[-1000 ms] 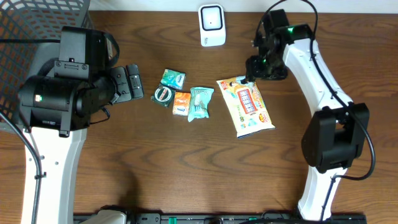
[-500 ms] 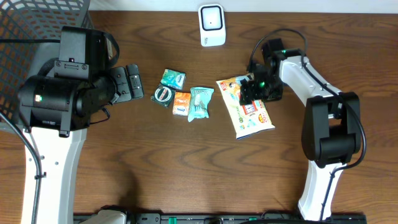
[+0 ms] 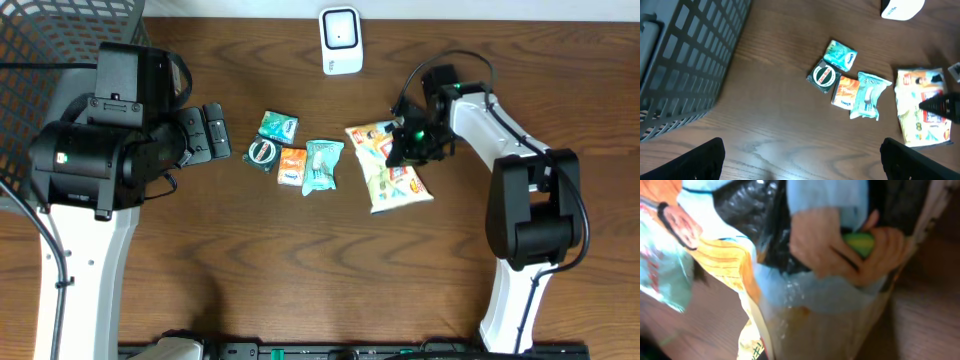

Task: Scan the item barcode
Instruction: 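Hold the bag's printed side under the scanner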

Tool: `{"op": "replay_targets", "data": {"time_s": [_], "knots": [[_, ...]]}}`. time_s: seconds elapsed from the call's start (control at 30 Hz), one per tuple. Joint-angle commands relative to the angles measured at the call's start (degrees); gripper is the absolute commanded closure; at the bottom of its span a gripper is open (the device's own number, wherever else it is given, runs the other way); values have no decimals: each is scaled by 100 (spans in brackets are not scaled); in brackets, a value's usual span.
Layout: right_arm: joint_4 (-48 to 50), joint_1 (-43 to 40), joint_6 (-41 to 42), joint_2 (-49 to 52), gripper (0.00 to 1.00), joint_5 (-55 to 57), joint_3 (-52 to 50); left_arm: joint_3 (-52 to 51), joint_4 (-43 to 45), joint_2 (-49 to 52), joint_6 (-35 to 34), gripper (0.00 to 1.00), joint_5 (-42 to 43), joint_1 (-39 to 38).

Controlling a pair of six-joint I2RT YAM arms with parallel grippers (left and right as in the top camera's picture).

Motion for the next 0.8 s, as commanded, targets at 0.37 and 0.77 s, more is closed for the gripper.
{"op": "replay_targets", "data": {"time_s": [0.37,0.77], "knots": [[3193,422,2081,85,99,146,1873,-33,-22,-13,-28,2,37,20],[6087,507,2970,654,99,848,1880,-33,-22,-13,-28,2,37,20]]}}
